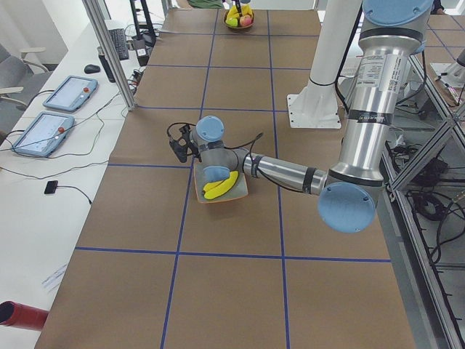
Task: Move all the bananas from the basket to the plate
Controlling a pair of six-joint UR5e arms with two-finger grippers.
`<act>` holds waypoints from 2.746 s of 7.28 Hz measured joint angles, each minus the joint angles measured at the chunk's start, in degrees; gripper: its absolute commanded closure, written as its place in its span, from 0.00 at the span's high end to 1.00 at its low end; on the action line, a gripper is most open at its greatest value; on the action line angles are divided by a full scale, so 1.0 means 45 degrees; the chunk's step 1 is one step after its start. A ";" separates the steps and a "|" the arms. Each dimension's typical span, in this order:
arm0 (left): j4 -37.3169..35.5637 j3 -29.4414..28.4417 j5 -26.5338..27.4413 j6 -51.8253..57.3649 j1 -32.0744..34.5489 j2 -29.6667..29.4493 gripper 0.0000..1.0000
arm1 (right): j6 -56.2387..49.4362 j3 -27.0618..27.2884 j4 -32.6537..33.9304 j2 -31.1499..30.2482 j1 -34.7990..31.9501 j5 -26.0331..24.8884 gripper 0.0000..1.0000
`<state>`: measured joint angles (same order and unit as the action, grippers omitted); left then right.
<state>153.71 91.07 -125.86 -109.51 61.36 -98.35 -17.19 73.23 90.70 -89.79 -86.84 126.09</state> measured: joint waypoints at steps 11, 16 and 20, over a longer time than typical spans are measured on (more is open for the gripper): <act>-0.0037 -0.0071 -0.0002 -0.0007 -0.0009 -0.0022 1.00 | -0.0340 0.1985 0.0098 -0.0086 -0.1408 -0.0050 0.00; -0.0033 -0.0762 -0.0108 0.1634 -0.0118 -0.0467 1.00 | 0.0519 0.3569 0.1205 0.3149 0.0769 0.2791 0.00; 0.0551 -0.0578 -0.0207 0.1753 -0.0354 -0.1140 1.00 | 0.3859 0.4580 0.1330 0.5758 0.4514 0.5112 0.00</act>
<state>156.19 88.47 -126.79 -101.62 59.77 -103.48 0.17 93.84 96.68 -63.88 -66.53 149.09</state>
